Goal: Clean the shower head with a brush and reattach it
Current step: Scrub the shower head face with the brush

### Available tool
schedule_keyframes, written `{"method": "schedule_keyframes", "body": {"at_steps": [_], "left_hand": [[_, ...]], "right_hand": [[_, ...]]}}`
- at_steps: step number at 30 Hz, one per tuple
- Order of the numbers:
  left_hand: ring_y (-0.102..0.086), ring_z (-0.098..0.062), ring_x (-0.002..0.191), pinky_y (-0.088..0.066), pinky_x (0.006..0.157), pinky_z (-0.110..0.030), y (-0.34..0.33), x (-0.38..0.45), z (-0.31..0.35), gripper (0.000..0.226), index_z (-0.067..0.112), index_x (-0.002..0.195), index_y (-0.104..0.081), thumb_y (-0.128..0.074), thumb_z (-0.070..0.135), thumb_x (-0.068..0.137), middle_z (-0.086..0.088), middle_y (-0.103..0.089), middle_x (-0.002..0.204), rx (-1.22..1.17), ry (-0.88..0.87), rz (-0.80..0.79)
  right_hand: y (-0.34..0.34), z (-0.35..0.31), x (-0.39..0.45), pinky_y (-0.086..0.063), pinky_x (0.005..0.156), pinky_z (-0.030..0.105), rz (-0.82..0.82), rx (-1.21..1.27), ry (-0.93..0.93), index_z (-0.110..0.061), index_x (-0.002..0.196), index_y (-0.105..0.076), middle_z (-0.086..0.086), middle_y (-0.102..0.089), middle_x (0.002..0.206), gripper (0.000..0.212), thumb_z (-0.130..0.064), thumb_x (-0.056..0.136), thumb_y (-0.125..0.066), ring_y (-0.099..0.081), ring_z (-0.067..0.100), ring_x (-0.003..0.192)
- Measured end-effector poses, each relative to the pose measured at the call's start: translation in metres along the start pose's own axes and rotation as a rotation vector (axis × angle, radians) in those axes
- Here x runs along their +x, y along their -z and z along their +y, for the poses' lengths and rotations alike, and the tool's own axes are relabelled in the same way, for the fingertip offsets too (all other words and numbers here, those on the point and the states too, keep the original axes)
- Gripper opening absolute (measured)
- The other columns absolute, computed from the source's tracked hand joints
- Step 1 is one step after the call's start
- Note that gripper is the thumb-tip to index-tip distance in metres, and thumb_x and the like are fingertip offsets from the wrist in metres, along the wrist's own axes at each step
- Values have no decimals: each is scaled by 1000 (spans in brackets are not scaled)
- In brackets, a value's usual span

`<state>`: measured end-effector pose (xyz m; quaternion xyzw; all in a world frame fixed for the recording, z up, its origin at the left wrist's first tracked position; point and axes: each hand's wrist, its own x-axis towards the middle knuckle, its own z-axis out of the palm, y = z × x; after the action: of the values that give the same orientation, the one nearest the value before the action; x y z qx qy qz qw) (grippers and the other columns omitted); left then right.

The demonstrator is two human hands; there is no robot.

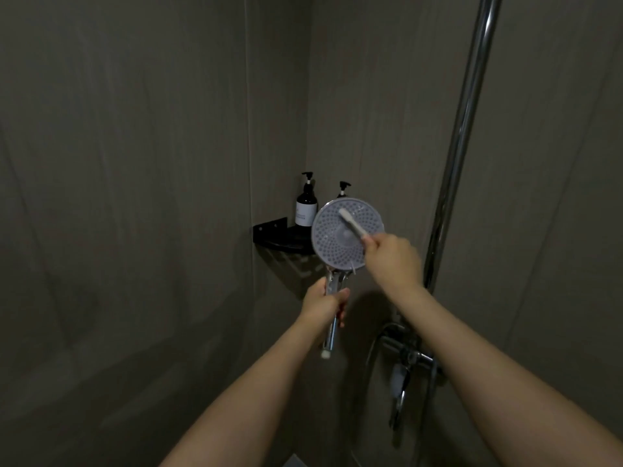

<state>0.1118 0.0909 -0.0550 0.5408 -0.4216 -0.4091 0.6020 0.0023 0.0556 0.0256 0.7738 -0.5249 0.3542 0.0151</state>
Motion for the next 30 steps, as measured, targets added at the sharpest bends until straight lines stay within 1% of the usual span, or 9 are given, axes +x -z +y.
{"method": "schedule_keyframes", "body": {"at_steps": [3, 7, 11, 14, 16, 20, 24, 28, 30], "left_hand": [[-42, -13, 44, -37, 39, -21, -1, -3, -3, 16, 16, 80, -46, -50, 4, 89, -4, -46, 59, -58, 35, -14], [-39, -9, 34, -34, 34, -18, 3, -5, -8, 20, 15, 76, -43, -50, 1, 88, -6, -43, 57, -49, 22, -9], [-40, -10, 38, -35, 36, -18, 1, -7, -6, 17, 16, 79, -45, -50, 4, 89, -5, -44, 57, -67, 46, -17], [-41, -10, 36, -35, 35, -19, 1, -8, -1, 18, 15, 77, -44, -50, 3, 88, -5, -45, 57, -60, 36, -28], [-41, -9, 34, -35, 35, -18, 1, -9, 1, 18, 15, 77, -44, -50, 2, 89, -6, -45, 58, -63, 38, -30], [-40, -8, 34, -34, 36, -17, -3, -12, 4, 16, 15, 80, -44, -49, 4, 90, -6, -44, 59, -97, 51, -49], [-41, -9, 35, -36, 36, -18, -2, -13, 9, 16, 14, 79, -43, -49, 3, 89, -6, -45, 58, -51, 22, -52], [-42, -12, 40, -37, 36, -20, 0, -15, 10, 15, 14, 80, -46, -49, 3, 89, -7, -46, 59, -12, 15, -17], [-42, -12, 39, -38, 36, -19, 2, -16, 9, 15, 14, 79, -46, -50, 3, 89, -6, -46, 58, 20, -2, -21]], "right_hand": [[-5, -8, -13, -32, 44, 23, -99, -96, 110, -15, 87, -59, -3, -48, 64, 37, -41, 97, -33, -48, 15, 55], [12, 12, 6, -26, 42, 20, 27, 0, -99, -11, 89, -64, 0, -50, 63, 39, -37, 98, -35, -45, 14, 51], [-2, 3, -14, -28, 42, 22, -97, -170, 128, -16, 92, -61, 0, -51, 65, 38, -40, 98, -32, -48, 16, 54], [11, 13, -5, -29, 46, 22, -26, -42, -32, -14, 88, -62, 7, -60, 72, 39, -37, 99, -33, -51, 20, 61], [22, 15, -2, -25, 44, 21, 26, -6, -72, -13, 83, -59, 6, -55, 67, 39, -36, 99, -33, -58, 25, 65], [6, 3, -19, -37, 54, 26, -92, -149, 142, -15, 98, -61, 8, -61, 81, 40, -39, 99, -30, -58, 23, 69], [24, 10, -11, -29, 48, 24, 10, -13, -98, -8, 100, -65, 12, -63, 81, 44, -36, 100, -32, -51, 23, 67], [8, -8, -28, -31, 50, 24, -125, -173, 166, -14, 101, -60, 7, -60, 80, 39, -38, 99, -29, -62, 24, 72], [9, -6, -24, -29, 48, 23, -98, -147, 105, -13, 99, -61, 3, -54, 71, 42, -39, 99, -29, -58, 21, 64]]}}
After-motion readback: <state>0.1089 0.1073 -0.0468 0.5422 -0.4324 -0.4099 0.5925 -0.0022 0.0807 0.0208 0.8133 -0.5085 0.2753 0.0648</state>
